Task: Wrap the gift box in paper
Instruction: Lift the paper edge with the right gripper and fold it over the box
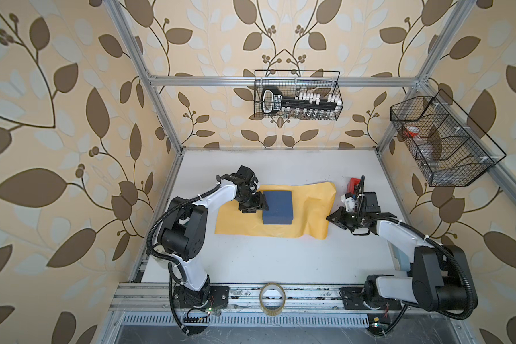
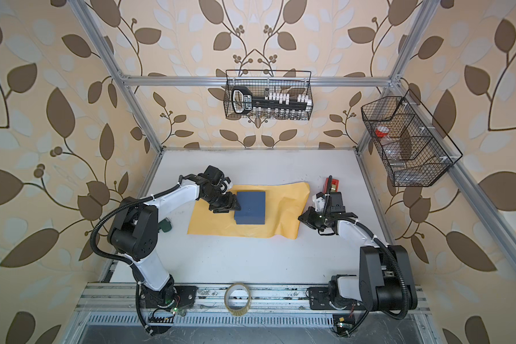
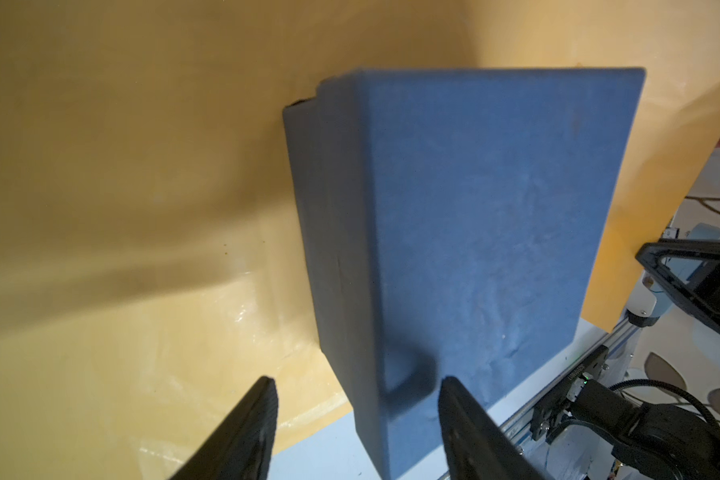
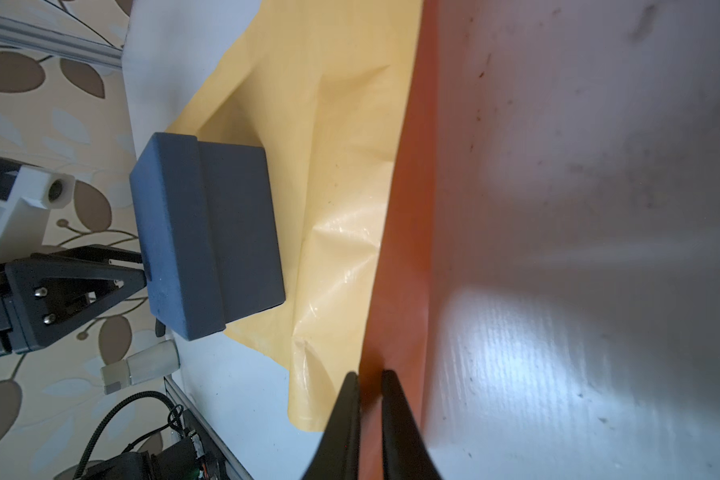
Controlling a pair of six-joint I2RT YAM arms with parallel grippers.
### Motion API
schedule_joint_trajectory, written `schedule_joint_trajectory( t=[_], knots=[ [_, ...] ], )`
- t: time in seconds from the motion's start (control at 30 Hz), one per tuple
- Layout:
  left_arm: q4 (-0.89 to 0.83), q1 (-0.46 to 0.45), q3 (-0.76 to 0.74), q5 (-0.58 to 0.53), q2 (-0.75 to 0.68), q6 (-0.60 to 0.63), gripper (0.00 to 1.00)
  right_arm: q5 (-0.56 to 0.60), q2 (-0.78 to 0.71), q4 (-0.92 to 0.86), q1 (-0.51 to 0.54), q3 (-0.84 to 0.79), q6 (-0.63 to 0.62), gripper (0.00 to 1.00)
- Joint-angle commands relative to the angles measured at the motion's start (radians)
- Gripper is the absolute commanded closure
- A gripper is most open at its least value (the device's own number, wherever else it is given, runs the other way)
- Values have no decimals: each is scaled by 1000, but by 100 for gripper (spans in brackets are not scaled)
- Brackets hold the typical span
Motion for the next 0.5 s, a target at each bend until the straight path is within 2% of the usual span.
schedule_joint_trajectory(
  t=[0.0, 0.17, 0.33, 0.47],
  knots=[
    [-15, -6, 2, -4, -13, 17, 36, -10, -25, -25, 20, 19, 6, 92],
    [-14, -6, 4, 0, -19, 13, 36, 28, -57, -68, 72, 83, -7, 100],
    [-40, -6, 28, 1, -62, 28, 33, 53, -49, -90, 166, 177, -6, 100],
    [-132, -2, 115, -37, -108, 75, 29, 72, -11, -103, 246, 269, 4, 100]
  ],
)
